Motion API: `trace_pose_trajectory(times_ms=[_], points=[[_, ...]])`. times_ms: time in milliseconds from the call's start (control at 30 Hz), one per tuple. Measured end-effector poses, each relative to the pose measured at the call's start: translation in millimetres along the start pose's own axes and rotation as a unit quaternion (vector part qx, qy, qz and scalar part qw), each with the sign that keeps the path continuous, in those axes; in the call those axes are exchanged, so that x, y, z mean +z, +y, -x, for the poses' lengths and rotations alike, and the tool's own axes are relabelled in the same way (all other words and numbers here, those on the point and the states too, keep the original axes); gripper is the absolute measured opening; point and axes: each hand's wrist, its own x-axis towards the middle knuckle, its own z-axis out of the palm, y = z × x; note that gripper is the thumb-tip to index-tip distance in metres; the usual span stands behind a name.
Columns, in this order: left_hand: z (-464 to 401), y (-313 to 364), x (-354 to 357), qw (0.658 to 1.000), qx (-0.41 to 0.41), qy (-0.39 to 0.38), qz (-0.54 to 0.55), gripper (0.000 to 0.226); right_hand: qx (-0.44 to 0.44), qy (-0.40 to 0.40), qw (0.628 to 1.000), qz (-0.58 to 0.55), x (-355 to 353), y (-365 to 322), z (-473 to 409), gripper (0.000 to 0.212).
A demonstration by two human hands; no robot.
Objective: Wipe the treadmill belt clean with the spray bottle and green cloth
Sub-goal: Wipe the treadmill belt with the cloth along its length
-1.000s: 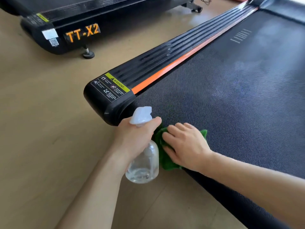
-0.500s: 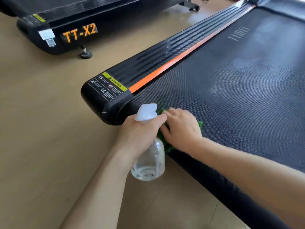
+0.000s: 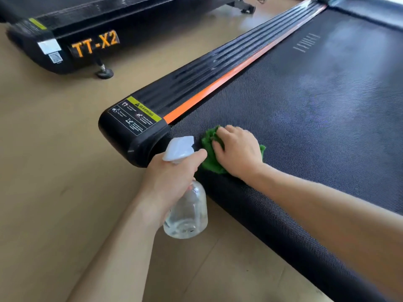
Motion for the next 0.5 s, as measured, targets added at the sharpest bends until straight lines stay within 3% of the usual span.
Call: trace_pose_trajectory(times_ms=[133, 267, 333, 433, 500], points=[[0.3, -0.9, 0.0, 1.000, 0.001, -0.006, -0.014, 0.053, -0.144, -0.054, 0.988, -0.033, -31.5, -0.4, 79.5, 0.022], [-0.5, -4.4, -2.1, 1.000, -0.002, -0.003, -0.006, 0.052, -0.240, -0.070, 0.968, -0.018, -28.2, 18.9, 59.4, 0.023], [-1.5, -6.2, -4.0, 1.000, -0.007, -0.002, -0.006, 0.051, -0.163, -0.042, 0.986, -0.004, -13.8, 30.4, 15.8, 0.025], [-0.2, -5.1, -7.7, 1.000, -0.005, 0.008, -0.017, 0.050, 0.077, -0.010, 0.996, 0.051, 6.9, 50.8, -36.3, 0.030], [-3.2, -5.2, -9.5, 1.000, -0.009, 0.015, -0.016, 0.047, 0.121, 0.004, 0.991, 0.064, 9.7, 42.5, -39.2, 0.028]])
